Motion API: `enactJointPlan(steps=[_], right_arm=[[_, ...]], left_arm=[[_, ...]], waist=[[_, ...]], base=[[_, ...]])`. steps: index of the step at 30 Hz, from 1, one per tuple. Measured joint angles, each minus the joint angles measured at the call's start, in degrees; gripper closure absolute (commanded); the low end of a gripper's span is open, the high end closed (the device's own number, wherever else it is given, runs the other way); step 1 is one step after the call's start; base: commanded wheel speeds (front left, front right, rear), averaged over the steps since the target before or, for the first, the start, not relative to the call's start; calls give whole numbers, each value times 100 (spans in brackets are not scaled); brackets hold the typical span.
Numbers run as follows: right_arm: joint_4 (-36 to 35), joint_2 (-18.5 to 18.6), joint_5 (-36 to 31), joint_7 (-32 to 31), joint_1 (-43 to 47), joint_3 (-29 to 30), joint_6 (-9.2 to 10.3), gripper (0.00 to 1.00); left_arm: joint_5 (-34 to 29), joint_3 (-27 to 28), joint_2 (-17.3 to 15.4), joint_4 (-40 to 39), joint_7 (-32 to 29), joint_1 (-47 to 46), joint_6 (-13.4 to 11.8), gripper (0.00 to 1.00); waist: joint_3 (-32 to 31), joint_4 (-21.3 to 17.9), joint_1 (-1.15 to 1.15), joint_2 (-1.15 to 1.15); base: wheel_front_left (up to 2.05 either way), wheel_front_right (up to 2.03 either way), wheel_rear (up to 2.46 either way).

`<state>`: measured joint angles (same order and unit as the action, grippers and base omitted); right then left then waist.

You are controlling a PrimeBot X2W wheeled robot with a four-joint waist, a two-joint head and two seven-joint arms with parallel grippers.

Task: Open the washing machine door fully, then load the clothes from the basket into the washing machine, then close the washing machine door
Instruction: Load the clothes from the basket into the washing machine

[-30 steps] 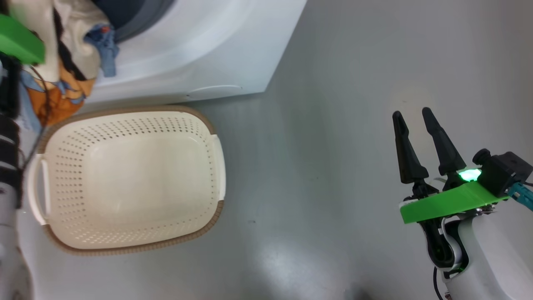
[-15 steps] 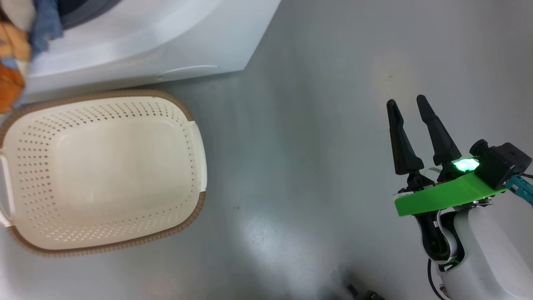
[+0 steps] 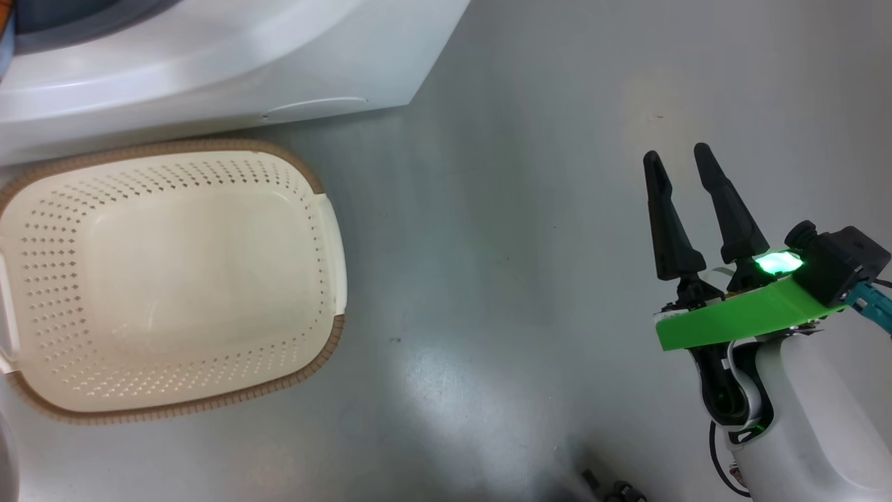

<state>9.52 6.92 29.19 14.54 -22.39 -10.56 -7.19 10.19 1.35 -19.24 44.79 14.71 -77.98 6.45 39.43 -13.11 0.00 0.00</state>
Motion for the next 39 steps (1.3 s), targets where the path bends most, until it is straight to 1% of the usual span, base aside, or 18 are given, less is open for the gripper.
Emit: enactJointPlan(steps=[8, 10, 22, 27, 33, 39], right_arm=[[4, 1, 0, 0, 1, -1, 0, 0], [5, 1, 0, 0, 1, -3, 0, 0], [34, 51, 0, 0, 2, -13, 0, 0], [42, 92, 0, 0, 5, -10, 0, 0], [105, 232, 0, 0, 28, 4, 0, 0], [205, 347, 0, 0, 108, 0, 0, 0]], left_arm=[[-26, -7, 21, 743, 0, 2, 14, 0], [-25, -8, 26, 867, 0, -49, 60, 0], [63, -142, 109, 1552, 0, -12, 74, 0], [166, -145, 231, 1359, 0, 349, 75, 0], [409, -87, 422, 850, 0, 1124, 75, 0], [467, -81, 570, 402, 0, 2050, 75, 0]], waist=[[-51, 45, 0, 0], [-68, 52, 0, 0], [-263, 94, 0, 0], [-412, 148, 0, 0], [-660, 251, 0, 0], [-1011, 368, -1, 0]], base=[[0, 0, 0], [0, 0, 0], [0, 0, 0], [0, 0, 0], [0, 0, 0], [0, 0, 0]])
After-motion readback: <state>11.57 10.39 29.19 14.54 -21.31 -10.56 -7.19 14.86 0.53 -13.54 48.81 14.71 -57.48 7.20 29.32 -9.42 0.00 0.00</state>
